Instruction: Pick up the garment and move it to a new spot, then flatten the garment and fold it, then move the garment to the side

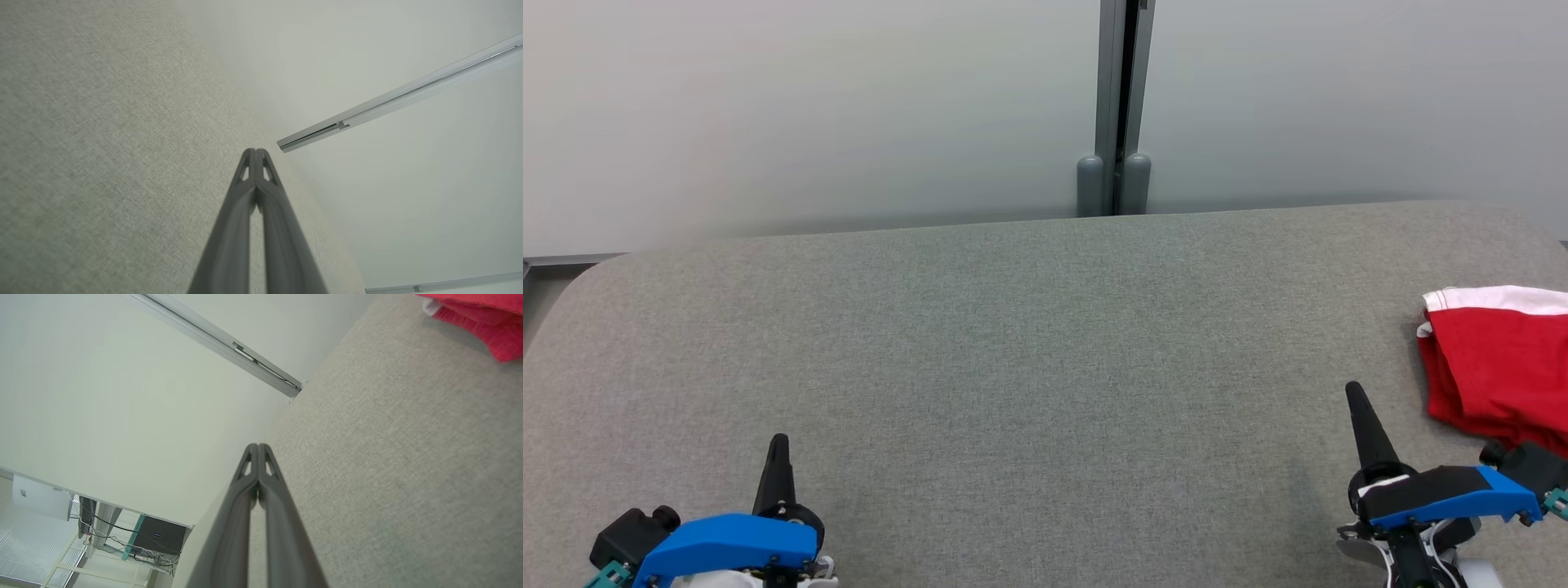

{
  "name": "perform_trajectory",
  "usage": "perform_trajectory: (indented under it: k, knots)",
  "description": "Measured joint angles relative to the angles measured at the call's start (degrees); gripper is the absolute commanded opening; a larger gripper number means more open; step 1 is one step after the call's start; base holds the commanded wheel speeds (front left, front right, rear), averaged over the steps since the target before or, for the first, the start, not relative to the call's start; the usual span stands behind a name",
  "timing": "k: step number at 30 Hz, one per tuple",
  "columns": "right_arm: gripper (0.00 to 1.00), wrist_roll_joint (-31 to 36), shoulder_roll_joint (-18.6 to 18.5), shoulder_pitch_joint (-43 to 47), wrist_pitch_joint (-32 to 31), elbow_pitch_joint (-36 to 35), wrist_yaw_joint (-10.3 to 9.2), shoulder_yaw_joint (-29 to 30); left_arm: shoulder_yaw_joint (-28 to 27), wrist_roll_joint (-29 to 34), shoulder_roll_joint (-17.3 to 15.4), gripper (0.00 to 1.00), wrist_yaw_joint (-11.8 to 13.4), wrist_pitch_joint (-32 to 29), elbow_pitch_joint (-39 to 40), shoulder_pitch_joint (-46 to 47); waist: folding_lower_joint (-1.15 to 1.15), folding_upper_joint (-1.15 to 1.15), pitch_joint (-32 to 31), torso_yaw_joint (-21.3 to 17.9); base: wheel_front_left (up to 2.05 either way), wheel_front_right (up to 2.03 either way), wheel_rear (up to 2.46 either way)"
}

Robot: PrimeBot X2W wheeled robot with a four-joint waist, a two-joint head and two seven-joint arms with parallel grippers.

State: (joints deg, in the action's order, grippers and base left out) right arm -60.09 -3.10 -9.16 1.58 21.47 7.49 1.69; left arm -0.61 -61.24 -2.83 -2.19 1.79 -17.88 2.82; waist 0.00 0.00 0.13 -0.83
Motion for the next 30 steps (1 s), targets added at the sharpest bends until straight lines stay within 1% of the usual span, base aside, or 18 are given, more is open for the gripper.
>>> perform_trajectory:
  k: [30]
  knots:
    - [0.0, -16.6, 0.1, 1.2, -4.1, -3.8, 0.0, 2.5, -2.9, -16.0, 0.0, 0.0, -2.9, -4.3, 1.9, 1.8, 0.0, 0.0, 0.0, 0.4, 0.0, 0.0, 0.0]
